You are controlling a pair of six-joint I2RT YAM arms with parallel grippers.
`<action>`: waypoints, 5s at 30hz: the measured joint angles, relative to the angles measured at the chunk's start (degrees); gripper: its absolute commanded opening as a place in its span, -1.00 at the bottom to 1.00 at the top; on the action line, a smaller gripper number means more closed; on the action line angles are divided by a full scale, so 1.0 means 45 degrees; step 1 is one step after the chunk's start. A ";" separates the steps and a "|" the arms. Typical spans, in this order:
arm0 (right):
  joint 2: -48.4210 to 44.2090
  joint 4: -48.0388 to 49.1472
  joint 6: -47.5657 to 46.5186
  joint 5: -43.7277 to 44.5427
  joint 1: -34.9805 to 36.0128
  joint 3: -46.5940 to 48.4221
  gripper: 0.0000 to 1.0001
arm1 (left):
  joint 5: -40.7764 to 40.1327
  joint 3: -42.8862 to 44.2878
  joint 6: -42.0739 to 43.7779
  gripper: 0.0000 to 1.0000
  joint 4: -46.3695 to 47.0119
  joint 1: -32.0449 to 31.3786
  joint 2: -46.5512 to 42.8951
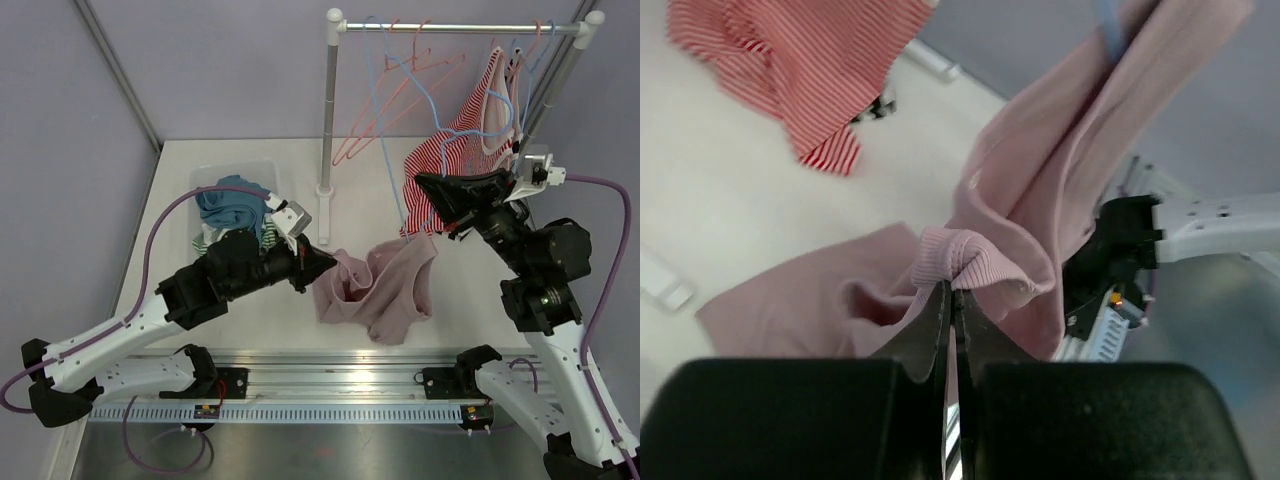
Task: Remove the tank top from the hanger
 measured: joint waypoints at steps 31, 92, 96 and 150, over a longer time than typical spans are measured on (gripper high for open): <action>0.1598 -1.2891 -0.2895 0.9627 0.0010 0.7436 -1.00 | -0.6946 0.0908 -0.1613 0.64 -0.4702 0.0049 0.0073; 1.5883 -1.6378 -0.5421 0.4284 -0.1297 1.9851 -1.00 | -0.4726 -0.0661 -0.1545 0.98 -0.3861 -0.0612 0.2001; 1.5786 -1.6174 -0.5552 0.4590 -0.1282 1.9467 -0.42 | -0.4444 -0.0763 -0.1530 0.98 -0.3099 -0.0792 0.2943; 0.1880 -1.4217 -0.5017 0.3920 -0.1472 0.8952 0.99 | -0.8208 0.2229 -0.2283 -1.00 -0.4357 -0.1137 0.4643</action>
